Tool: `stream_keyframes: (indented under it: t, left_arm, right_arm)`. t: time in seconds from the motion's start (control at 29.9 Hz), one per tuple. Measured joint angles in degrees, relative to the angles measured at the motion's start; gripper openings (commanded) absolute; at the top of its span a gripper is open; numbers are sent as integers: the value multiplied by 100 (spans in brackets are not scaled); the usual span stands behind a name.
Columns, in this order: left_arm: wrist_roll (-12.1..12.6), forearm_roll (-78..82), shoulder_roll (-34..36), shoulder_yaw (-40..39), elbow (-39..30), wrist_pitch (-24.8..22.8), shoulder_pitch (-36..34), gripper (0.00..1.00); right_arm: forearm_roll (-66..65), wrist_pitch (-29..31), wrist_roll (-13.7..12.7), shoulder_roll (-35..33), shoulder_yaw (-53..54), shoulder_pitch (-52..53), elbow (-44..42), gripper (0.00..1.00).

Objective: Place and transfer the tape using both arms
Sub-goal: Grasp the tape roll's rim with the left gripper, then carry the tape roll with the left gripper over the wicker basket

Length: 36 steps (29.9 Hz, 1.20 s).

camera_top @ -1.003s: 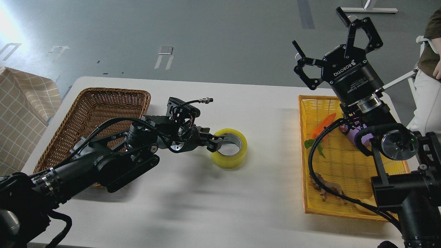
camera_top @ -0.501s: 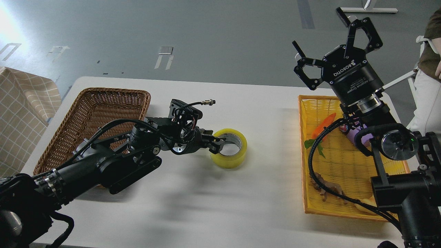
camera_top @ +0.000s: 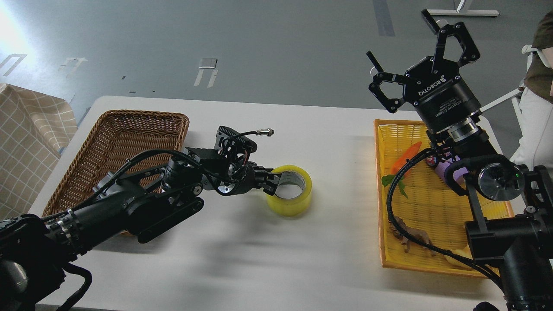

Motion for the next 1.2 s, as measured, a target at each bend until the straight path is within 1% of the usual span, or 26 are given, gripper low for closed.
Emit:
stream_keyframes:
  t: [0.17,0.4,0.6,0.94,1.2]
  left_arm:
    - [0,-27,125,-2,-87,0,-192,0]
    - [1,-371,430,-24,-179,0,-692,0]
    - [-16,-679,963,-20,-234,1,-994,0]
    - [-392,-825,2337,-39,-417,3,-1113,0]
    - [-610,-834,3274,-31,-410,3,-1131,0]
  right_arm:
    - [0,0,8,0,3,1,0,100]
    - [0,0,8,0,9,-7,0,100]
    - [1,0,8,0,1,-20,0,100]
    - [4,0,8,0,2,-12,-7,100]
    - [8,0,5,0,-1,-17,-9,100]
